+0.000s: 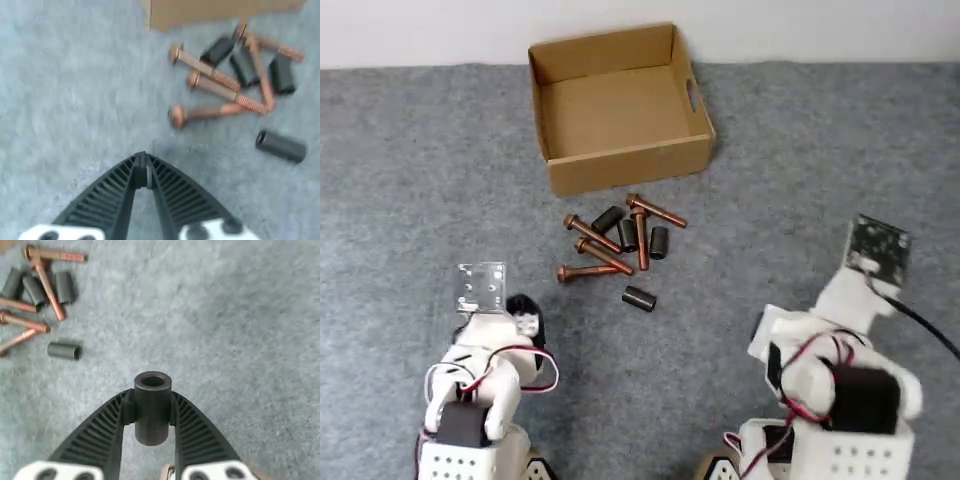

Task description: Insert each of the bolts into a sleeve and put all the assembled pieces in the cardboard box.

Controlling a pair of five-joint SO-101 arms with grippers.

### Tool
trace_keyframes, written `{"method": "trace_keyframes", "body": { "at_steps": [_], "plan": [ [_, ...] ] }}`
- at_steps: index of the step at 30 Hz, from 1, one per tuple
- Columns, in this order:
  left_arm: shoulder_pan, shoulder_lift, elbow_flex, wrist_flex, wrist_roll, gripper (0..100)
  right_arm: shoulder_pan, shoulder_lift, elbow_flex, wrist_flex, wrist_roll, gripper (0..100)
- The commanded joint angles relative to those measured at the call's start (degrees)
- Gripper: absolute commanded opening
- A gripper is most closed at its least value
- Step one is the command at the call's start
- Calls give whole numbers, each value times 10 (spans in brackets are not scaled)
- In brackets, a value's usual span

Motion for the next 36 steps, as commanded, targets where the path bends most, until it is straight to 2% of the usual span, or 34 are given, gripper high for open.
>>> {"method": "trace_keyframes", "body": {
  "at_steps": [1, 4, 9, 15, 20, 23, 27, 33, 36],
  "plan": [
    [3, 20, -90, 5, -17, 8, 31, -34, 3, 20, 10, 8],
    [5, 116, -167, 18, -22, 8, 51, -41, 11, 19, 10, 8],
    [52, 411, -374, 105, -7, 7, 60, -45, 12, 7, 10, 8],
    [98, 749, -654, 297, 80, 6, 60, -45, 12, 12, 7, 8],
    [125, 978, -835, 393, 198, 6, 61, -46, 12, 14, 7, 8],
    [130, 1087, -935, 408, 273, 6, 61, -46, 12, 14, 7, 8],
    [125, 1182, -1051, 401, 318, 7, 61, -46, 12, 14, 7, 8],
    [119, 1273, -1180, 387, 346, 14, 61, -46, 12, 15, 7, 8],
    [114, 1313, -1213, 393, 347, 90, 61, -46, 12, 15, 7, 8]
  ]
}}
